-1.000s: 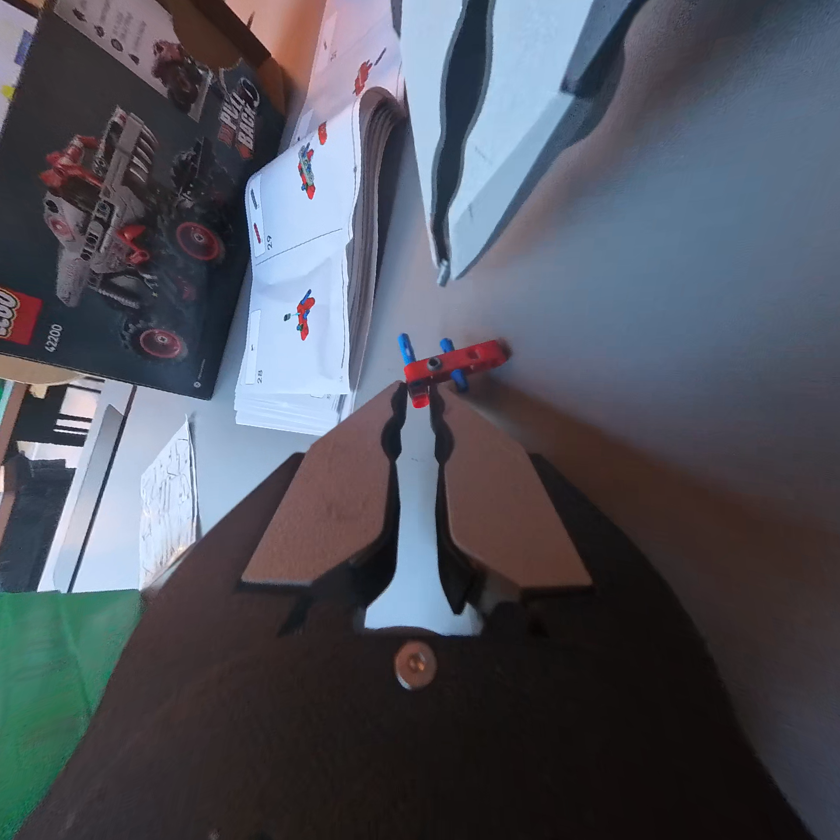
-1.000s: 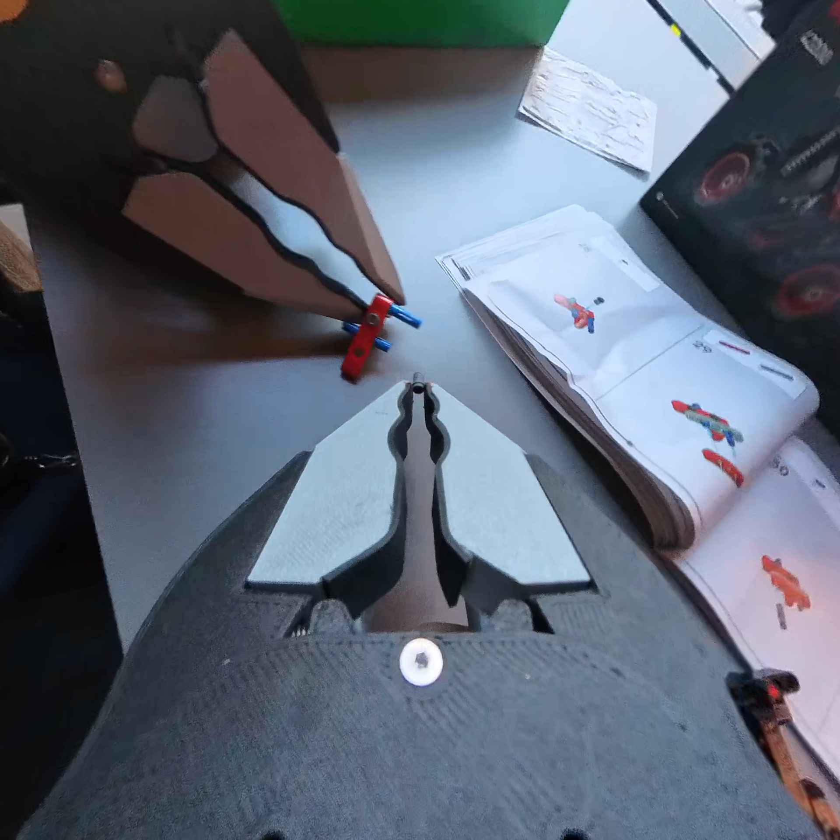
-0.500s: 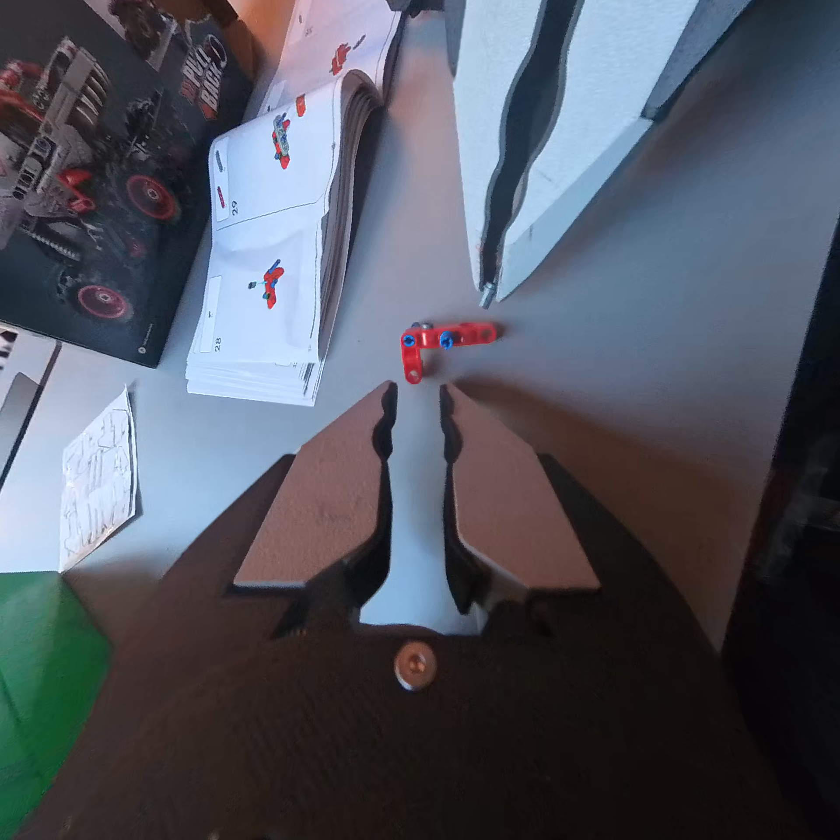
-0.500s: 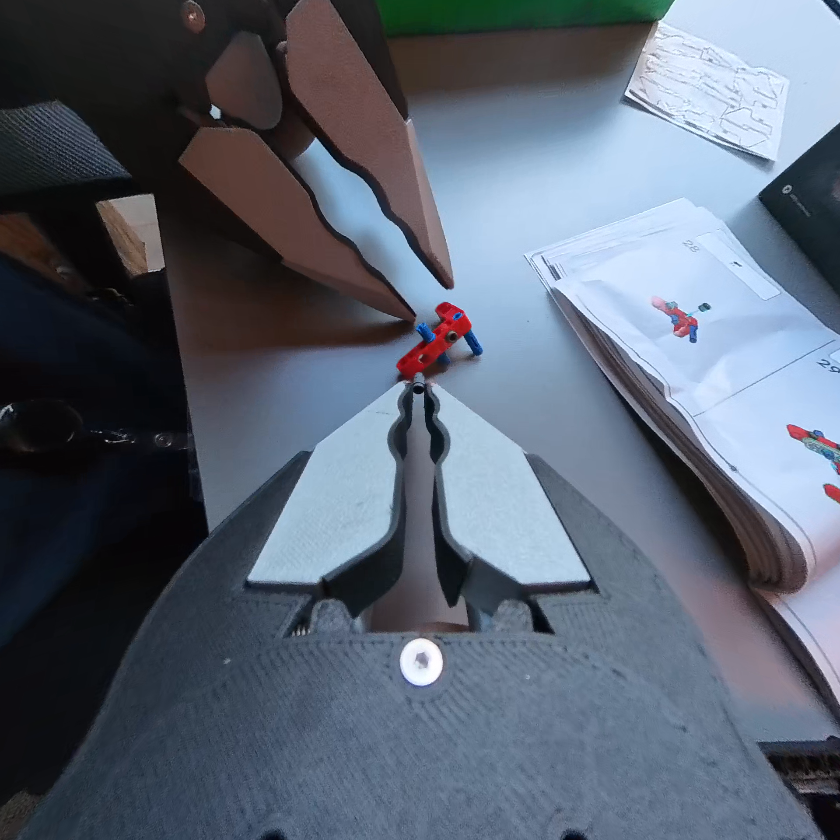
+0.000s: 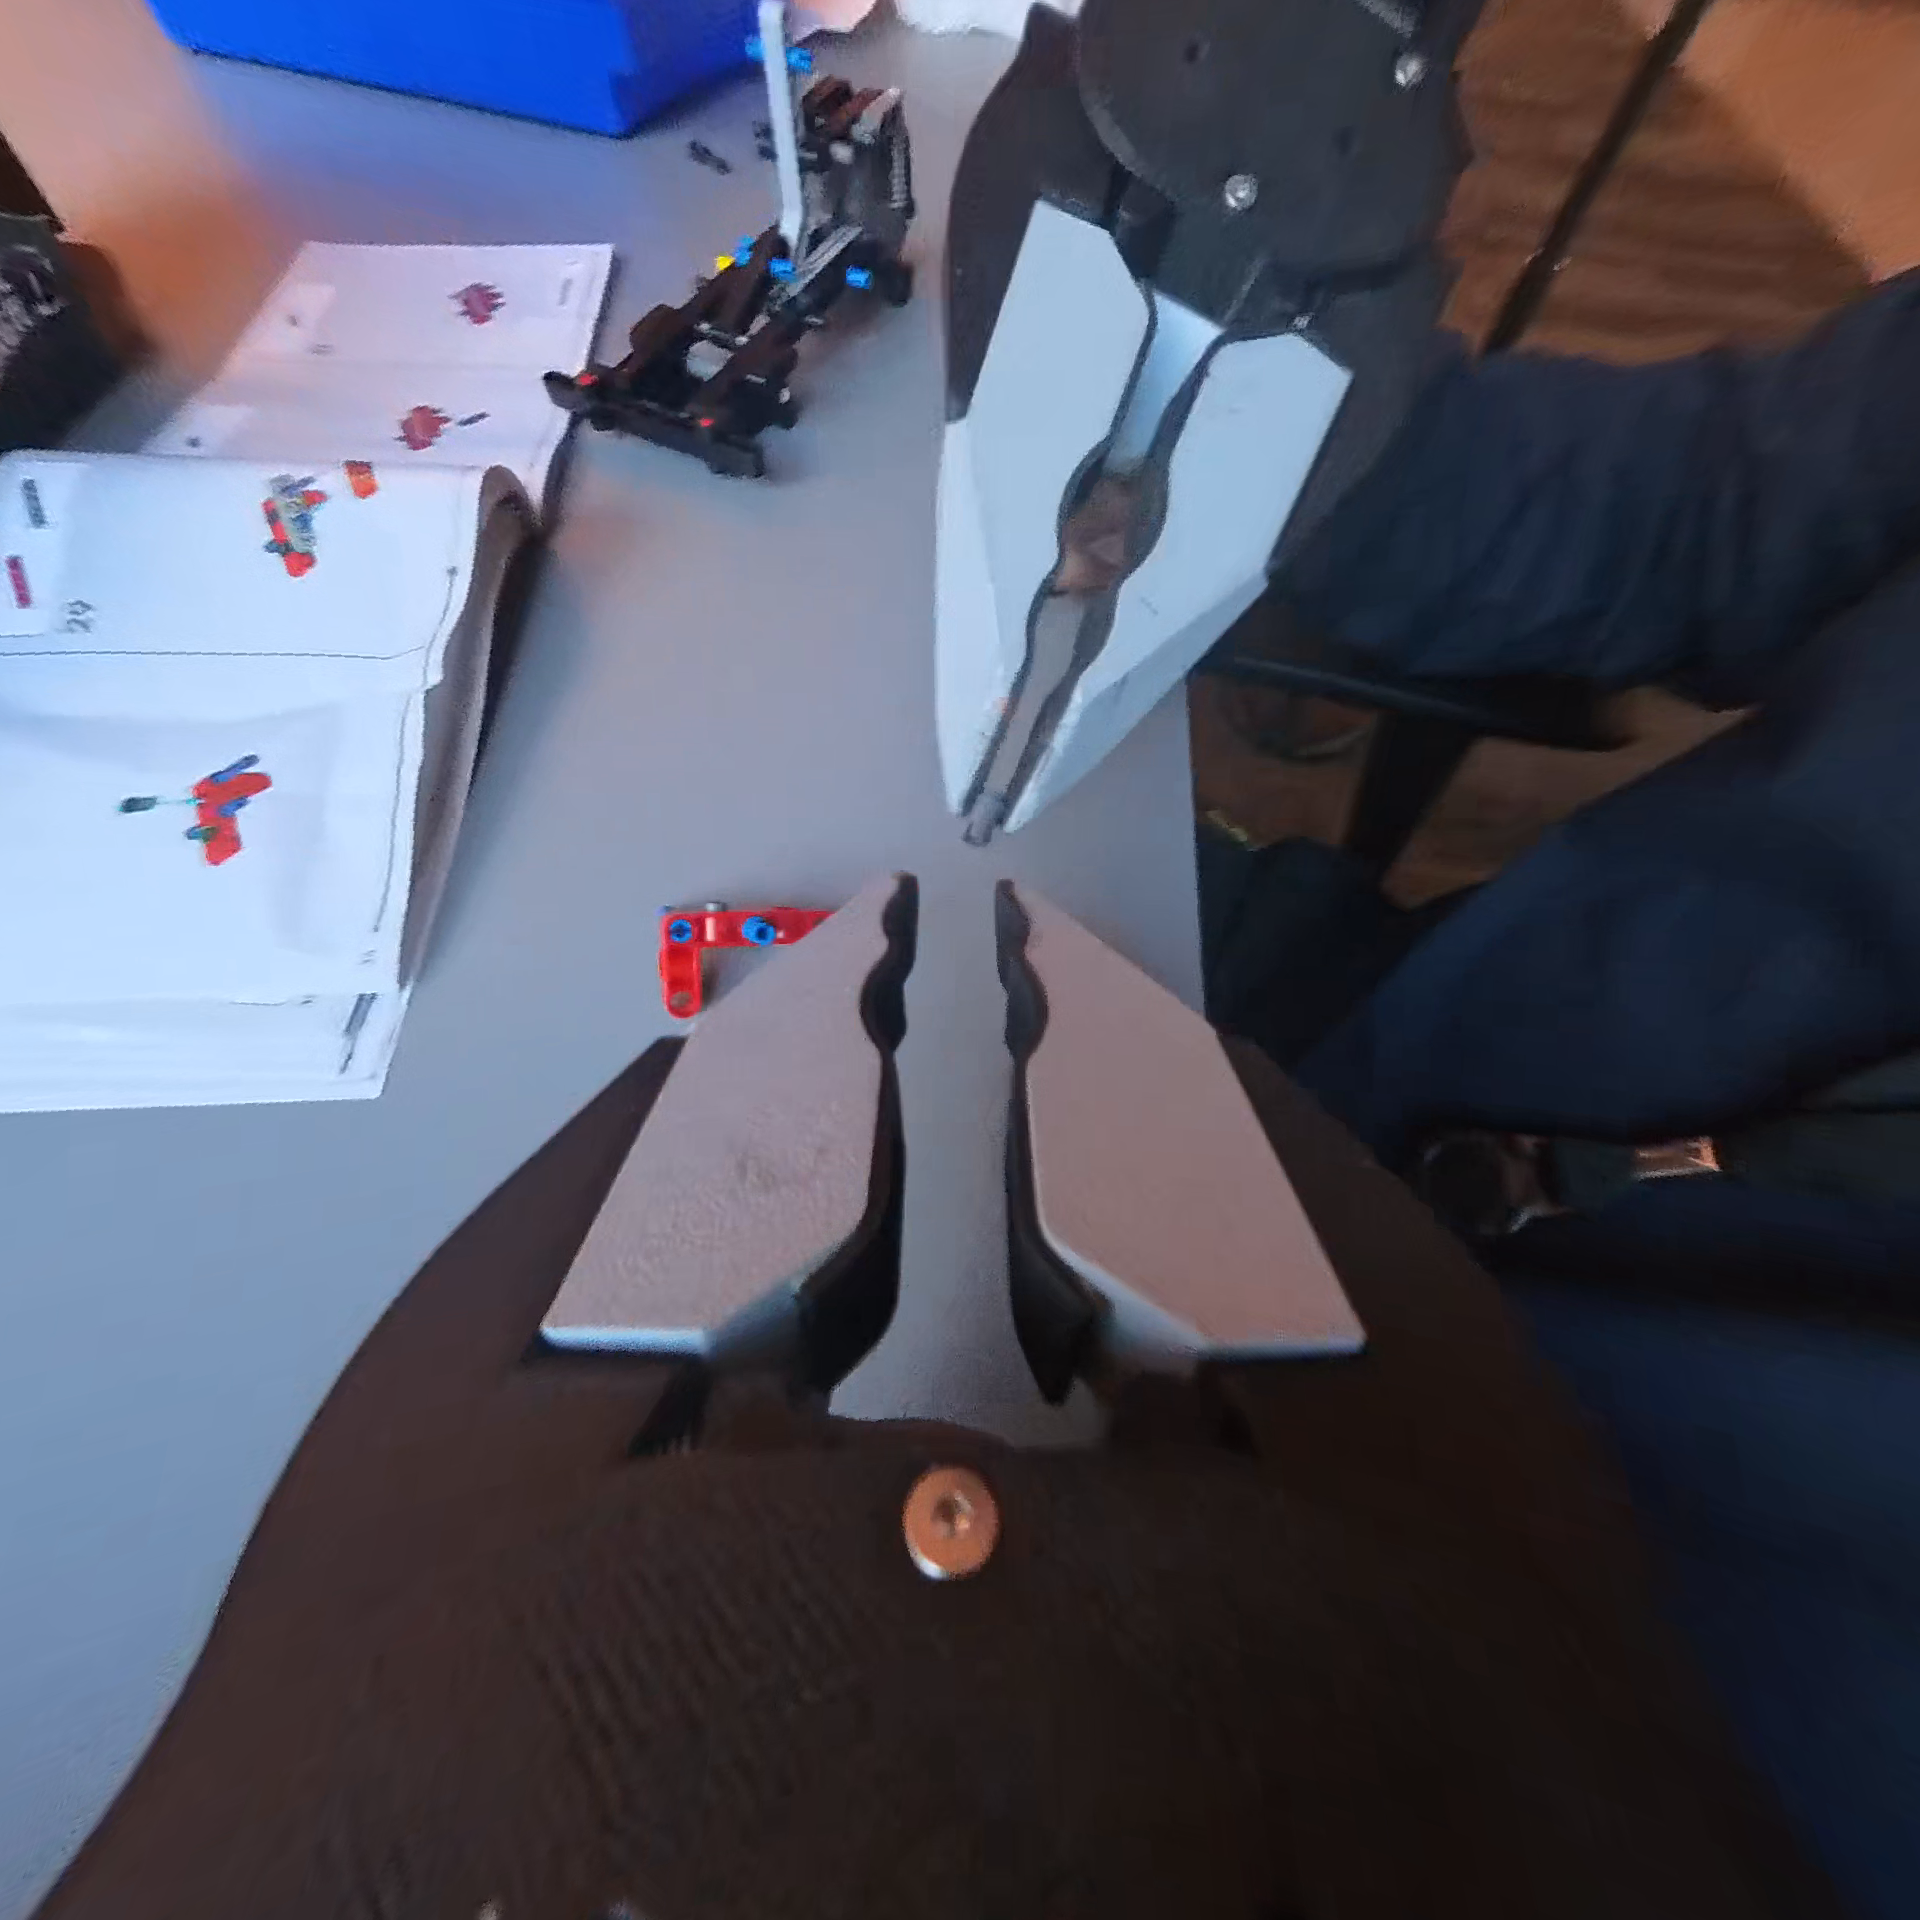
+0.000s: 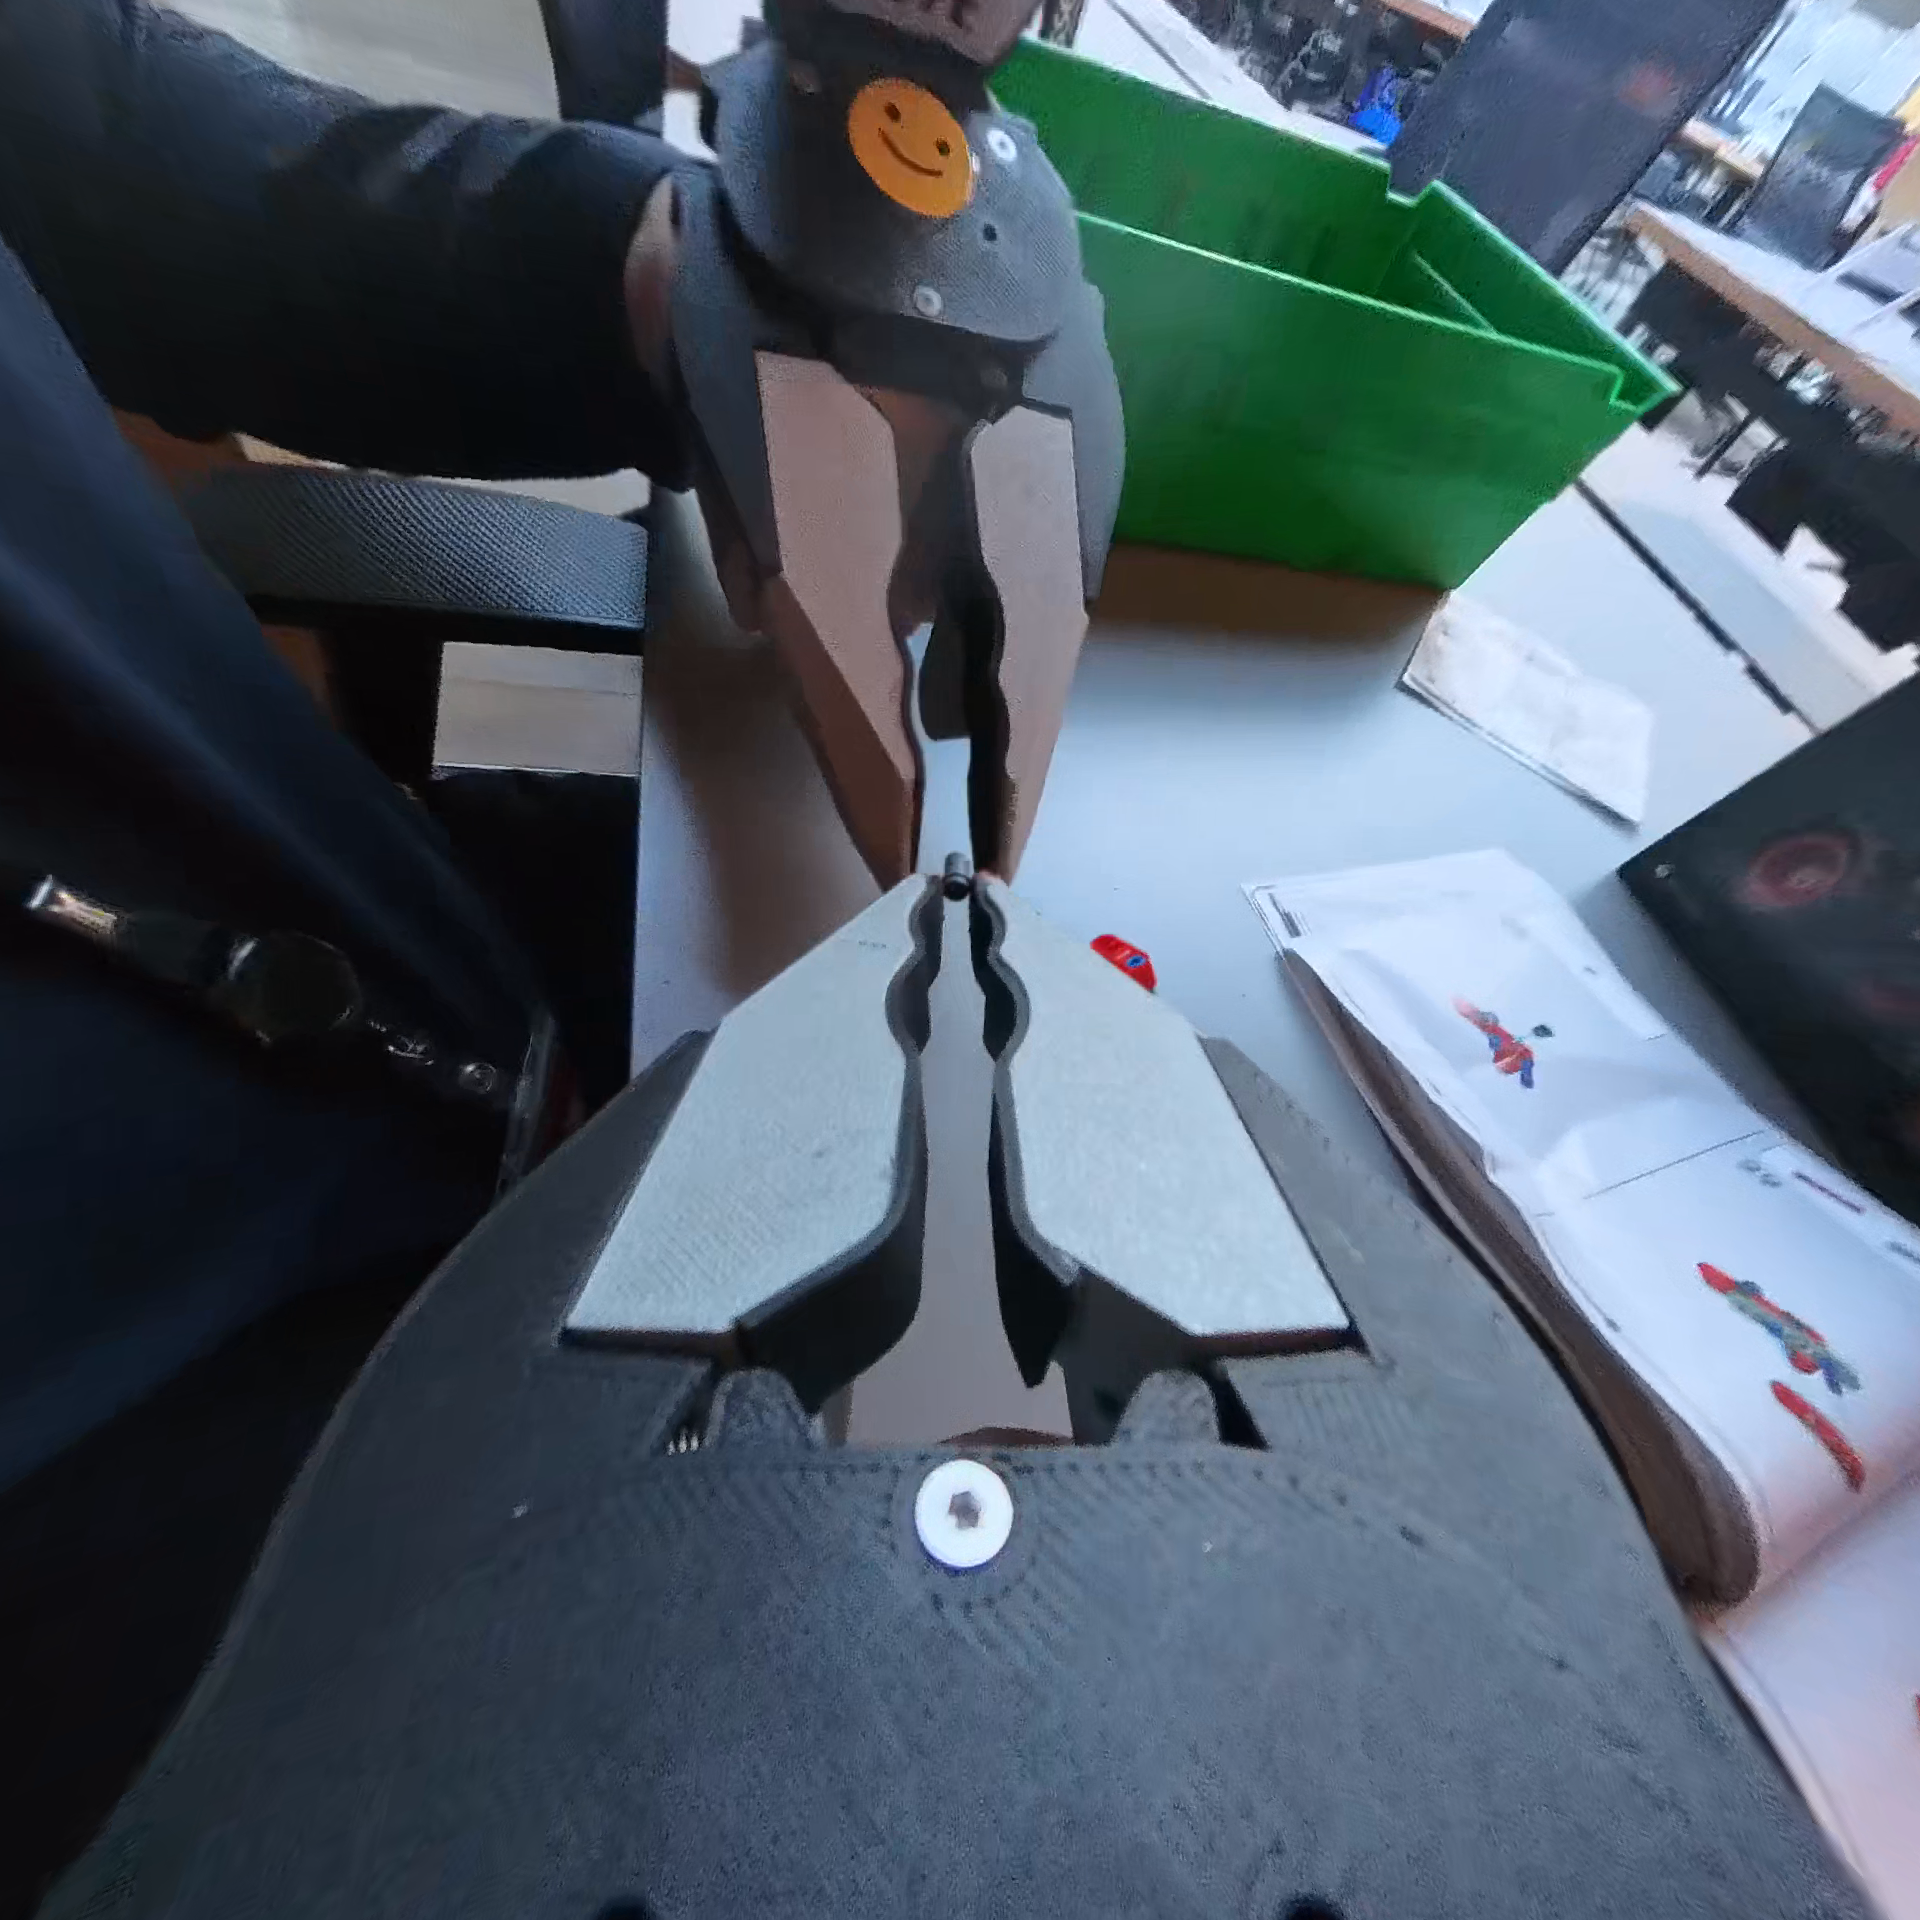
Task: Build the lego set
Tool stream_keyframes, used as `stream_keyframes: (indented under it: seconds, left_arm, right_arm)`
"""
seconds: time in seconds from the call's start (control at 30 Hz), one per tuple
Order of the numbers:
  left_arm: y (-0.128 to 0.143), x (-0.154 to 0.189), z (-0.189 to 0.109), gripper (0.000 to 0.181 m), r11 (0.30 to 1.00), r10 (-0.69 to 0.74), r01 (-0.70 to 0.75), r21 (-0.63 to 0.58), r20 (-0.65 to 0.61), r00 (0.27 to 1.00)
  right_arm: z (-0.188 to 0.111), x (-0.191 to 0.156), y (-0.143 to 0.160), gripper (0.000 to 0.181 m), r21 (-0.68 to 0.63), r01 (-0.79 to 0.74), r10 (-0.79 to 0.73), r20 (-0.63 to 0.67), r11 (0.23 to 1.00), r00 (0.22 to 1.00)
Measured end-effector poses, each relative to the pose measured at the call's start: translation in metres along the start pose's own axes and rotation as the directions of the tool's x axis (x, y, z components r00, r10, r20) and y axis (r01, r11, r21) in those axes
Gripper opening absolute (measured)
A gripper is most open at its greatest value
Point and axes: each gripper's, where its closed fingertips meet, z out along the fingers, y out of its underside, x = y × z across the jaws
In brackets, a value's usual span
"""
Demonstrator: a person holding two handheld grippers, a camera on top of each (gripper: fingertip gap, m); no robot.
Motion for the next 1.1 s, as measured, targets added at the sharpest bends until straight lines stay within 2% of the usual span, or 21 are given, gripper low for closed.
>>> stream_keyframes:
  seconds: [0.03,0.3,0.4,0.6,0.67,0.9,1.1]
  left_arm:
    - [0.0,0.002,-0.001,0.012,1.0,-0.013,0.014,0.012,-0.025,1.0]
    - [-0.012,0.021,-0.01,0.011,0.983,-0.134,0.16,0.091,-0.241,0.961]
    - [-0.015,0.021,-0.011,0.003,0.974,-0.167,0.201,0.105,-0.271,0.948]
    - [-0.012,0.015,-0.013,0.007,0.966,-0.206,0.237,0.099,-0.255,0.945]
    - [-0.012,0.018,-0.014,0.01,0.963,-0.219,0.254,0.092,-0.283,0.934]
    - [-0.015,0.021,-0.014,0.002,0.959,-0.224,0.264,0.105,-0.295,0.929]
    - [-0.022,0.02,-0.016,0.002,0.96,-0.176,0.228,0.165,-0.28,0.944]
  right_arm:
    - [-0.001,-0.002,-0.001,0.002,-0.002,0.017,-0.017,0.006,1.0,1.0]
    - [0.001,-0.013,0.0,0.002,-0.032,0.142,-0.141,0.011,0.989,0.99]
    - [0.001,-0.015,-0.003,0.002,-0.015,0.169,-0.169,-0.002,0.986,0.986]
    - [-0.001,-0.012,-0.008,0.002,-0.036,0.232,-0.234,-0.061,0.972,0.97]
    - [-0.001,-0.014,-0.012,0.002,-0.027,0.243,-0.244,-0.067,0.97,0.967]
    - [0.0,-0.014,-0.012,0.002,-0.039,0.26,-0.263,-0.081,0.965,0.961]
    - [-0.004,-0.012,-0.016,0.002,0.02,0.155,-0.154,-0.045,0.988,0.987]
